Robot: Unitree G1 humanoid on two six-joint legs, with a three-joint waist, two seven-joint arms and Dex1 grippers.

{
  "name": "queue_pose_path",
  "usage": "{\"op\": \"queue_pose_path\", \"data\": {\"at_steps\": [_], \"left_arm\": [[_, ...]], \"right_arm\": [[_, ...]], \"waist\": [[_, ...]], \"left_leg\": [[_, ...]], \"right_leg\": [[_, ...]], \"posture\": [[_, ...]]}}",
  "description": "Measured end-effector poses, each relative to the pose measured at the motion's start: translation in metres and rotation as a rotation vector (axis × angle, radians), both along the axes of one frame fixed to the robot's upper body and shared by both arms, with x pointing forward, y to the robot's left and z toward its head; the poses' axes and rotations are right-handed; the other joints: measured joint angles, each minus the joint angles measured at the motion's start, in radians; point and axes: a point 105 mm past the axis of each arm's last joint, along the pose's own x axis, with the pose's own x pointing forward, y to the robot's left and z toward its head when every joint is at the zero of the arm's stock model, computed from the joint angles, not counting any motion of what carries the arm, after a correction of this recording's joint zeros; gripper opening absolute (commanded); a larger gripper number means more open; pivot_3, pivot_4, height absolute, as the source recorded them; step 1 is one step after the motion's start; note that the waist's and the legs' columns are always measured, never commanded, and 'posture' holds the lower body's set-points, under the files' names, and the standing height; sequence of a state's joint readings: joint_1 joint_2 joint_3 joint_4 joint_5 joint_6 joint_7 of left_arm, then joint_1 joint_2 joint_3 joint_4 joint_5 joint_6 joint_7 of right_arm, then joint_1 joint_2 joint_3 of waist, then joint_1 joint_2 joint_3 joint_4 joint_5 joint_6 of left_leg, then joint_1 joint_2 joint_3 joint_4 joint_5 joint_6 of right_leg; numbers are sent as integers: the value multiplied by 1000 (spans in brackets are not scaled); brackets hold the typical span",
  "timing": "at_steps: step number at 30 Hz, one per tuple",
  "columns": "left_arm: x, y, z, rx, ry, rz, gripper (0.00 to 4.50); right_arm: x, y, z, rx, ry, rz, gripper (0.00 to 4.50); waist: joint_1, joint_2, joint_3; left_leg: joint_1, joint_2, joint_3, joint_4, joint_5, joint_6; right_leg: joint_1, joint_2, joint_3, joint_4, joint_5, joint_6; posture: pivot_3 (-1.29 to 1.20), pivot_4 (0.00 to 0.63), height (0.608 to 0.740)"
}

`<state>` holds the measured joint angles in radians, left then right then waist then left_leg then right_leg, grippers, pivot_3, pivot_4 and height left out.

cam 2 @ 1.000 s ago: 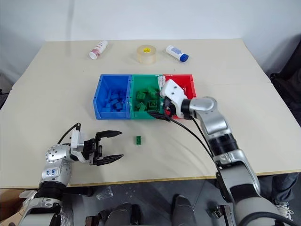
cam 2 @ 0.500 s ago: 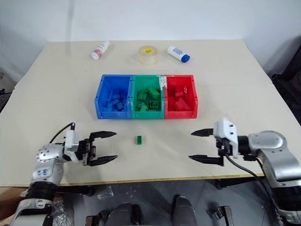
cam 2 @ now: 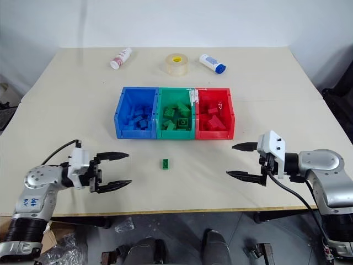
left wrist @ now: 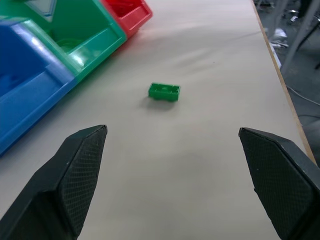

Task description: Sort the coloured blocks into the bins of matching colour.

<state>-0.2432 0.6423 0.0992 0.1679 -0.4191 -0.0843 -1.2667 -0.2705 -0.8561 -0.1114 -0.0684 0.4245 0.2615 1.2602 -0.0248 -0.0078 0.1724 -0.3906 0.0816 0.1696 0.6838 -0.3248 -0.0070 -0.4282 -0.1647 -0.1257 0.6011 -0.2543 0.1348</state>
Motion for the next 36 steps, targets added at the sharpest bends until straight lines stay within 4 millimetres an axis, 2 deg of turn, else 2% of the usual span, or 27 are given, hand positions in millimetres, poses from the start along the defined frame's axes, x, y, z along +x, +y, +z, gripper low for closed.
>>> {"op": "queue_pose_path", "data": {"at_steps": [3, 6, 12, 15, 23, 25, 28, 36], "left_arm": [[7, -24, -1, -13, -13, -45, 4500], [24, -48, -1, 3, -51, -35, 4500], [45, -72, -21, 52, -54, -42, 4500], [45, -78, -26, 82, -64, -82, 3856], [46, -86, -25, 82, -70, -140, 1400], [47, -87, -25, 83, -66, -142, 1398], [52, -92, -15, 68, -70, -138, 1398], [85, -113, 48, -13, -208, -54, 1398]], "right_arm": [[2, 3, -1, 5, -4, -3, 4465], [3, 6, 0, 16, -14, -9, 4465], [1, 13, -2, 26, -27, -11, 4465], [-1, 15, -2, 28, -34, -18, 4500], [-6, 18, -7, 43, -30, -53, 4500], [-7, 16, -6, 49, -31, -67, 4500], [-7, 14, -4, 55, -47, -85, 4500], [-8, 14, -4, 66, -46, -108, 4500]], "waist": [[2, 0, 0], [5, 0, 0], [0, 0, 0], [0, 0, 0], [13, 0, 0], [19, 0, 0], [24, 0, 0], [26, -1, 0]], "left_leg": [[0, 0, 0, 1, 0, 0], [0, 0, 0, 1, 0, 0], [0, 0, 0, 1, 0, 0], [0, 0, 0, 1, 0, 0], [0, 0, 0, 1, 0, 0], [0, 0, 0, 1, 0, 0], [0, 0, -1, 2, 0, 0], [-1, 0, -2, 4, 0, 1]], "right_leg": [[0, 0, 0, 0, 0, 0], [1, 0, 0, 0, 0, 0], [0, 0, 0, -1, 0, 0], [1, 0, 0, 0, 0, 0], [1, 0, 0, 0, 0, 0], [1, 0, 0, 0, 0, 0], [1, 0, 0, 0, 0, 0], [1, 0, -1, 0, 0, 1]], "posture": [[0, 150, 740], [0, 150, 740], [0, 150, 740], [0, 150, 740], [0, 150, 740], [0, 150, 740], [0, 150, 740], [0, 150, 740]]}}
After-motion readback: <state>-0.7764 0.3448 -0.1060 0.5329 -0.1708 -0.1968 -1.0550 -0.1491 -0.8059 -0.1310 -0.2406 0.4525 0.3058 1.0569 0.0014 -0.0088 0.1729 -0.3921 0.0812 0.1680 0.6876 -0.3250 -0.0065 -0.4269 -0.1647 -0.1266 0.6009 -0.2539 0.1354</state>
